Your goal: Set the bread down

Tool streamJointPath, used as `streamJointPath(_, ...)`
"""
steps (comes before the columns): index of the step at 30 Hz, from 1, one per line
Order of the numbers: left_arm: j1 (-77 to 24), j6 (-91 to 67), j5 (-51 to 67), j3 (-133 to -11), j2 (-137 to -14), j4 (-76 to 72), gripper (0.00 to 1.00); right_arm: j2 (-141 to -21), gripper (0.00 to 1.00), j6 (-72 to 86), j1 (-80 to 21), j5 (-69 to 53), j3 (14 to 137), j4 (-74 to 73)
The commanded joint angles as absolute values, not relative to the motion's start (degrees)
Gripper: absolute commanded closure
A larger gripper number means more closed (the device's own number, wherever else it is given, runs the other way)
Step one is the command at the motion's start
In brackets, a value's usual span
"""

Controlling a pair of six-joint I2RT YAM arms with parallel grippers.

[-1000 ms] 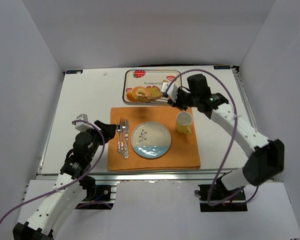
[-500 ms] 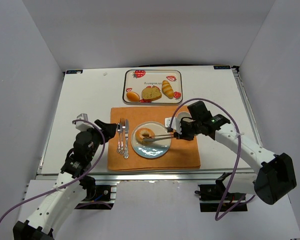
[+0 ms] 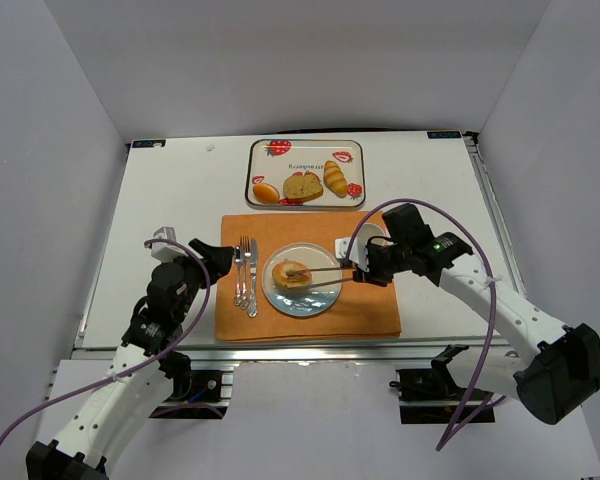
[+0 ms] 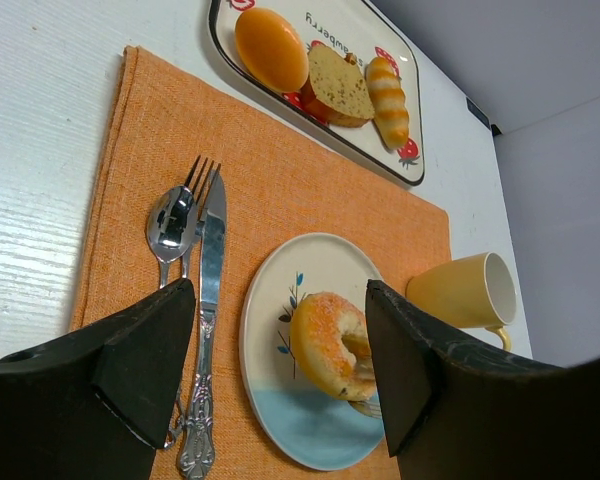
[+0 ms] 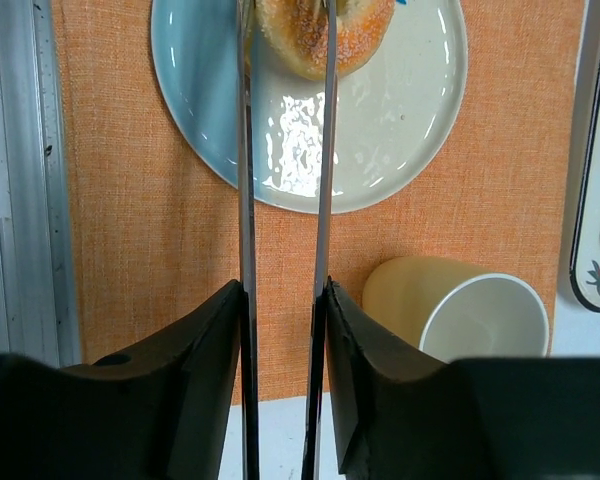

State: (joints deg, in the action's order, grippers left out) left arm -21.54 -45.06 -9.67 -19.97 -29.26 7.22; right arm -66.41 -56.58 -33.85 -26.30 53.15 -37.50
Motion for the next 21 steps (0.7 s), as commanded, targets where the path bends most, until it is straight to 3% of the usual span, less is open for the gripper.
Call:
streamJointPath(1,-21.4,-45.3,-9.4,-19.9,-29.4,5.8,0.22,-64.3,0.57,-56.3,-34.2,-29.2,56.9,-38.4)
streamJointPath(12,-21.4,-45.2,-9.6,-20.0,-28.7,6.8,0.22,-63.5,0.54,-56.6,-34.1,-28.9,56.2,-38.9)
streamJointPath(21,-21.4,-45.1,-9.6,-20.3,-28.7,6.9,0.22,-69.0,0.60,-51.1,-33.6,-24.5,63.5,-28.6)
